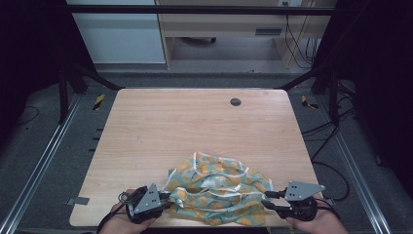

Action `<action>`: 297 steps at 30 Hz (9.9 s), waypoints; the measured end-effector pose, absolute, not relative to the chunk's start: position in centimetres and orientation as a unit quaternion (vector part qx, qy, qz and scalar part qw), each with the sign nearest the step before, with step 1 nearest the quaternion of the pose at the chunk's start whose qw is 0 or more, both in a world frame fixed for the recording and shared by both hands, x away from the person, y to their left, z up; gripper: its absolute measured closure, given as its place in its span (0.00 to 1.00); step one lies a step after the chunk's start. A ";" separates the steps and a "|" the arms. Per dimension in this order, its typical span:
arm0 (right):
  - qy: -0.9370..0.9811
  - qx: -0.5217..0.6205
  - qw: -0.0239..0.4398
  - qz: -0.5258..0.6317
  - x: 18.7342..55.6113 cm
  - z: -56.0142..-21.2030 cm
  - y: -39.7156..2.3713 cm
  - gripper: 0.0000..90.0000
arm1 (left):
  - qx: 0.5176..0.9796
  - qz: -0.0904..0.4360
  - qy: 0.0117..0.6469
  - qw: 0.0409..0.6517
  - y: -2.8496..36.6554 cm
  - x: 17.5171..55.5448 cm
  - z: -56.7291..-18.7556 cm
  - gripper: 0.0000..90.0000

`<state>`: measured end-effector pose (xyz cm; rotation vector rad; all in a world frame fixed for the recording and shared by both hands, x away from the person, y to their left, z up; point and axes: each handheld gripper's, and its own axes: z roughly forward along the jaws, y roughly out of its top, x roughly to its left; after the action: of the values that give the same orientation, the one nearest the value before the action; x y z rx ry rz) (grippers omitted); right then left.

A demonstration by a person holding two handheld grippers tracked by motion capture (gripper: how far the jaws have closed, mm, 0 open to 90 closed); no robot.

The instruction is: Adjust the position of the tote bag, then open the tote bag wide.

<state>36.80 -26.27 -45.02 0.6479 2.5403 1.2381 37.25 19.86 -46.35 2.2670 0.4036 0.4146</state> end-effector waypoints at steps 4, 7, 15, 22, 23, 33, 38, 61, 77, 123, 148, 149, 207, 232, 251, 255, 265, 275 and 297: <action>0.865 0.217 0.126 0.435 36.8 -43.8 -26.4 0.59 | 0.879 0.169 0.169 0.413 20.7 37.1 -45.1 0.74; 0.862 0.213 0.134 0.441 36.7 -42.9 -26.5 0.58 | 0.866 0.164 0.187 0.435 21.4 37.3 -44.4 0.74; 0.853 0.207 0.146 0.456 38.3 -40.5 -25.4 0.55 | 0.883 0.157 0.163 0.411 20.8 37.2 -44.9 0.82; 0.857 0.195 0.147 0.454 40.1 -39.4 -22.9 0.51 | 0.901 0.136 0.150 0.384 20.4 37.8 -46.3 0.97; 0.857 0.194 0.147 0.454 40.4 -39.3 -22.4 0.50 | 0.903 0.135 0.150 0.380 20.3 37.8 -46.5 1.00; 0.874 0.161 0.128 0.440 42.9 -39.7 -17.3 0.80 | 0.911 0.137 0.150 0.358 20.2 37.9 -47.4 1.00; 0.871 0.130 0.106 0.461 41.5 -39.7 -16.9 0.96 | 0.908 0.148 0.181 0.347 20.5 38.4 -47.6 0.98; 0.900 0.105 0.069 0.417 37.3 -42.6 -17.1 0.73 | 0.854 0.199 0.267 0.399 22.8 39.4 -44.3 0.84; 0.882 0.156 0.122 0.427 40.5 -39.6 -16.5 0.45 | 0.850 0.229 0.296 0.372 23.4 40.4 -44.5 0.82; 0.877 0.177 0.132 0.427 42.9 -38.1 -14.8 1.00 | 0.878 0.181 0.135 0.422 10.6 38.5 -44.7 0.34; 0.876 0.177 0.132 0.429 43.6 -38.0 -14.4 1.00 | 0.910 0.153 0.145 0.357 9.8 39.9 -46.9 0.57; 0.875 0.178 0.133 0.430 43.6 -38.0 -14.4 1.00 | 0.914 0.154 0.140 0.349 9.9 39.9 -46.9 0.66; 0.850 0.387 0.121 0.337 54.8 -48.2 -19.9 1.00 | 0.942 0.135 0.096 0.291 12.1 35.9 -48.5 1.00; 0.812 0.392 0.184 0.392 52.9 -44.3 -21.0 0.46 | 0.882 0.184 0.163 0.403 12.7 36.1 -45.9 0.56; 0.818 0.321 0.163 0.449 43.8 -40.7 -21.5 0.22 | 0.869 0.224 0.220 0.382 13.6 39.6 -43.2 0.41; 0.830 0.306 0.144 0.443 43.1 -41.8 -20.9 0.19 | 0.884 0.220 0.215 0.353 13.0 40.3 -44.3 0.38; 0.876 0.267 0.105 0.387 42.3 -44.7 -19.8 0.82 | 0.893 0.200 0.226 0.334 12.6 40.7 -46.4 0.61; 0.900 0.232 0.079 0.362 40.0 -46.5 -21.7 1.00 | 0.906 0.205 0.234 0.285 13.3 41.8 -48.0 0.92; 0.883 0.265 0.093 0.376 38.9 -47.4 -24.4 0.58 | 0.867 0.246 0.280 0.330 15.6 41.5 -46.7 0.52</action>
<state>38.92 -24.37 -47.39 0.7866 2.6214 1.1165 41.47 15.60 -46.68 2.2680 0.7325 0.6446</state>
